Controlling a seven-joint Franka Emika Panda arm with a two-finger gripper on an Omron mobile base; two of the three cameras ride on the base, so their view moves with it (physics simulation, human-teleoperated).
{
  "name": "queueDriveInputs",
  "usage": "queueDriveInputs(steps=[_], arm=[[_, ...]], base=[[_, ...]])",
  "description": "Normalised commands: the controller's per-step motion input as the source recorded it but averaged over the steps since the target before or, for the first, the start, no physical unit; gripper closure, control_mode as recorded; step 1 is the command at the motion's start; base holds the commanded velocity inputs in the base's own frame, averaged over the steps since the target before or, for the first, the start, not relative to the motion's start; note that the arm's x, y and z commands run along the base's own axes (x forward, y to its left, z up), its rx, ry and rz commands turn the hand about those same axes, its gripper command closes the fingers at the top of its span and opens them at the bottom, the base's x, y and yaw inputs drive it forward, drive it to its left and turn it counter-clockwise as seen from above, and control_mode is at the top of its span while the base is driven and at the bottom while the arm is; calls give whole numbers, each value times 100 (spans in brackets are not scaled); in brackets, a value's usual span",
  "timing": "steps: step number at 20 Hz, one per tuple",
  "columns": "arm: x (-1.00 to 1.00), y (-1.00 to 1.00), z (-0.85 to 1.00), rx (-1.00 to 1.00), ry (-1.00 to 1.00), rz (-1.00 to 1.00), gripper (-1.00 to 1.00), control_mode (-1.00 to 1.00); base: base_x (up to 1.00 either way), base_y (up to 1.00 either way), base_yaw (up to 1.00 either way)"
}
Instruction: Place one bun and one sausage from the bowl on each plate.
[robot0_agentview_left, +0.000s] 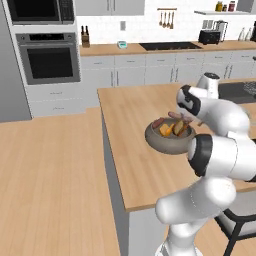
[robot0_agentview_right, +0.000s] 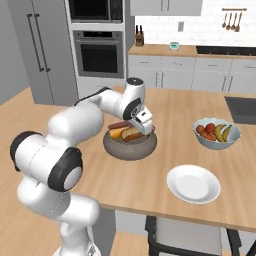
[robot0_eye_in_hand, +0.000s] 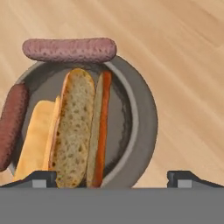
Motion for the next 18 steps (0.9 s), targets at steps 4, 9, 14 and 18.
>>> queueDriveInputs(steps=[4, 9, 14, 18], arm=[[70, 4, -7, 0, 10, 0, -100, -100], [48, 0, -36, 0, 15, 0, -100, -100], [3, 0, -30, 0, 14, 0, -100, -100], [0, 0, -33, 0, 8, 0, -100, -100]], base=[[0, 0, 0], [0, 0, 0], [0, 0, 0], [0, 0, 0]])
